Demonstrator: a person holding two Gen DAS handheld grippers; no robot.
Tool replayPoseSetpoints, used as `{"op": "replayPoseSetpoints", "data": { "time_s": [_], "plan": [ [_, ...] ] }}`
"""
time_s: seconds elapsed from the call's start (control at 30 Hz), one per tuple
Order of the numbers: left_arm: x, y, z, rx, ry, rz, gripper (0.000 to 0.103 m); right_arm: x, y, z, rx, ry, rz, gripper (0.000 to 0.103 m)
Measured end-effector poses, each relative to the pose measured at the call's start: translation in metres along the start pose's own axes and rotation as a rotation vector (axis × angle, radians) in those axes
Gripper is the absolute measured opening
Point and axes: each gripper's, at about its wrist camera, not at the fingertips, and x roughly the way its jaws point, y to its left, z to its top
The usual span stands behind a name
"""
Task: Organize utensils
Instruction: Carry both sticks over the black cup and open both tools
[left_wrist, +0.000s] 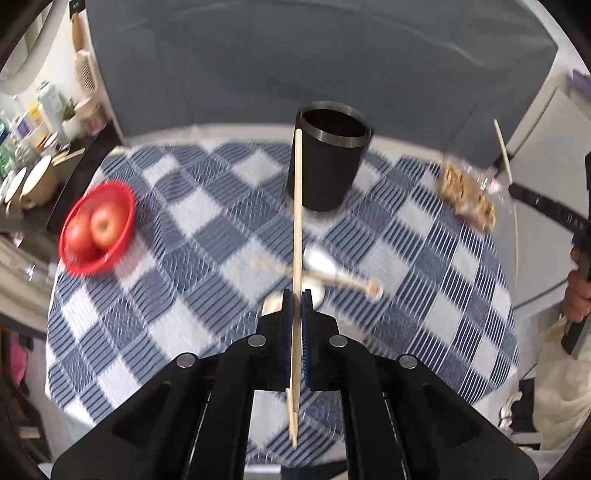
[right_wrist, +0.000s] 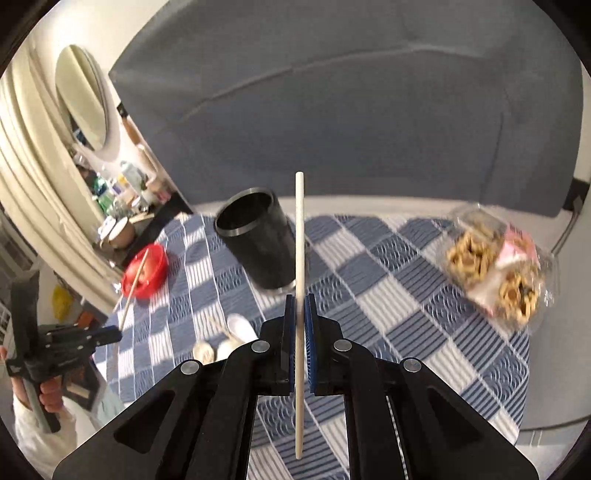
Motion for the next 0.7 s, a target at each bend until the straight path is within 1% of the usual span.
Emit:
{"op": "replayPoseSetpoints", "data": {
  "time_s": [0.07,0.2,0.4,0.47,0.5,0.6,0.7],
  "plan": [
    [0.001,-0.001,0.018,0.004,-0.045,-0.025,0.005,0.002,0.004,0.015,-0.013,-0.013,0.001,0.005],
    [0.006,-0.003,0.054,0.013,-0.101,-0.066,0.005,0.006,0.012,0.043,-0.033,-0.042,0.003,0.005],
    [0.011,-0.006,0.095,0.034,-0.190,-0.143,0.005,0.020,0.024,0.084,-0.054,-0.088,0.029,0.005],
    [0.014,-0.004,0.107,0.035,-0.217,-0.216,0.005,0.024,0.028,0.096,-0.061,-0.124,0.075,0.005],
    [0.014,-0.002,0.113,0.033,-0.244,-0.266,0.005,0.024,0.030,0.101,-0.064,-0.145,0.096,0.005],
    [0.017,0.004,0.127,0.031,-0.319,-0.345,0.005,0.028,0.037,0.116,-0.071,-0.215,0.150,0.005],
    [0.023,0.009,0.139,0.043,-0.377,-0.406,0.005,0.035,0.043,0.128,-0.071,-0.249,0.176,0.005]
  ]
}}
